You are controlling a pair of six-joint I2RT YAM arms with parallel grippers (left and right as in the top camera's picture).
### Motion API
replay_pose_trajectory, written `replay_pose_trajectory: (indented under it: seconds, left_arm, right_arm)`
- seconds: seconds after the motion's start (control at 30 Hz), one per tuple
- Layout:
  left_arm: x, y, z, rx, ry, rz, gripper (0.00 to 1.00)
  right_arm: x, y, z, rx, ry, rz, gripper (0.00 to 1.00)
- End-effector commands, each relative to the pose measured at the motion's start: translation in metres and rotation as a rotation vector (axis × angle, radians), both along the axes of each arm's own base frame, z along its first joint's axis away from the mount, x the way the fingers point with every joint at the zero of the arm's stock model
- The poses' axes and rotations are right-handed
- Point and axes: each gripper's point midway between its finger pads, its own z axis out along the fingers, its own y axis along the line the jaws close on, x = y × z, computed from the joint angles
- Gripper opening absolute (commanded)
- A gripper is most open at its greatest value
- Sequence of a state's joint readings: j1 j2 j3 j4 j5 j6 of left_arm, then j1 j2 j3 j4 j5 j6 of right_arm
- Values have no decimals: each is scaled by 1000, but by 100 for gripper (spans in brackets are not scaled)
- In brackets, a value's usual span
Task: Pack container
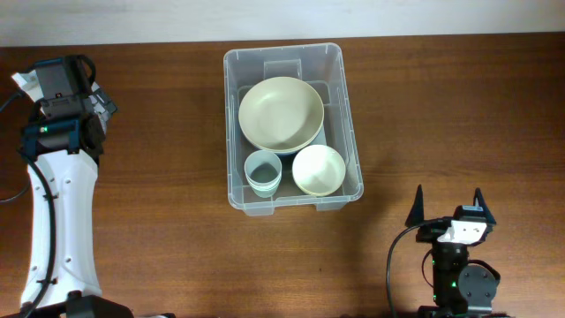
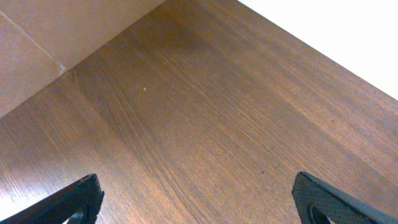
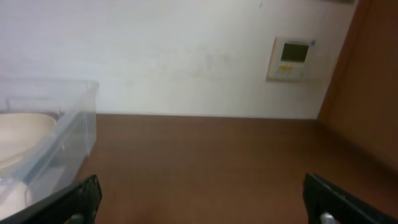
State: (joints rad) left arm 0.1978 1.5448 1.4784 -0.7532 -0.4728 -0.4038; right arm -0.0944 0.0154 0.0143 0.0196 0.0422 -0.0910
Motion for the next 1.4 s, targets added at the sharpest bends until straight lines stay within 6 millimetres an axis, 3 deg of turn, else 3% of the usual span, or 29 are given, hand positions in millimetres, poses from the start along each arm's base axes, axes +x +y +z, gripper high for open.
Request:
replay_pose_trajectory:
  seconds: [0.0,0.2,1.37]
  left_arm:
    - [-1,5,6,17,-5,11,99]
    - [-1,5,6,17,-5,10,99]
    - [-1,5,6,17,-5,10,100]
  right_arm:
    - [0,3,-10,-7,31,14,99]
    - [0,4,-26,0,95,17,99]
    - [0,4,-26,0,97,17,99]
